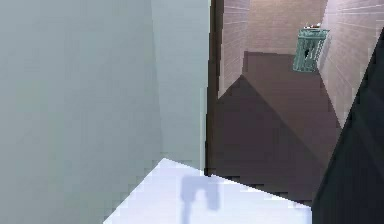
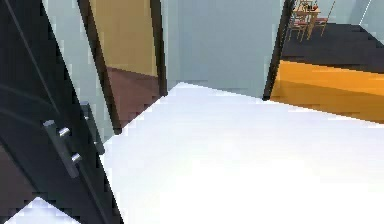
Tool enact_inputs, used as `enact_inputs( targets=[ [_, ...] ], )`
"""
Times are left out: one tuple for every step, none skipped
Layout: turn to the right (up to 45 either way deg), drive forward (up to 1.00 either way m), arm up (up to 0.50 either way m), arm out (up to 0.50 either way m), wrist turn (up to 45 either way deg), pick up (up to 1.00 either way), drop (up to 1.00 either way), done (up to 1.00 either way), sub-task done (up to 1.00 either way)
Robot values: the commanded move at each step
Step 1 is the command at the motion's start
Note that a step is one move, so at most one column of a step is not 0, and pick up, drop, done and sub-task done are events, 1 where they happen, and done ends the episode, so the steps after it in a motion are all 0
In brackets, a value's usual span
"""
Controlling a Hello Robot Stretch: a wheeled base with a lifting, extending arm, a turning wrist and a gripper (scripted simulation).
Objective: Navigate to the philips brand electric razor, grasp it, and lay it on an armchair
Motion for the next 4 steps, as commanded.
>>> enact_inputs(
  targets=[
    [6.0,0.00,0.00,0.00,0.0,0.00,0.00,0.00,0.00],
    [0.0,0.40,0.00,0.00,0.0,0.00,0.00,0.00,0.00],
    [12.0,0.00,0.00,0.00,0.0,0.00,0.00,0.00,0.00],
    [0.0,1.00,0.00,0.00,0.0,0.00,0.00,0.00,0.00]
  ],
)
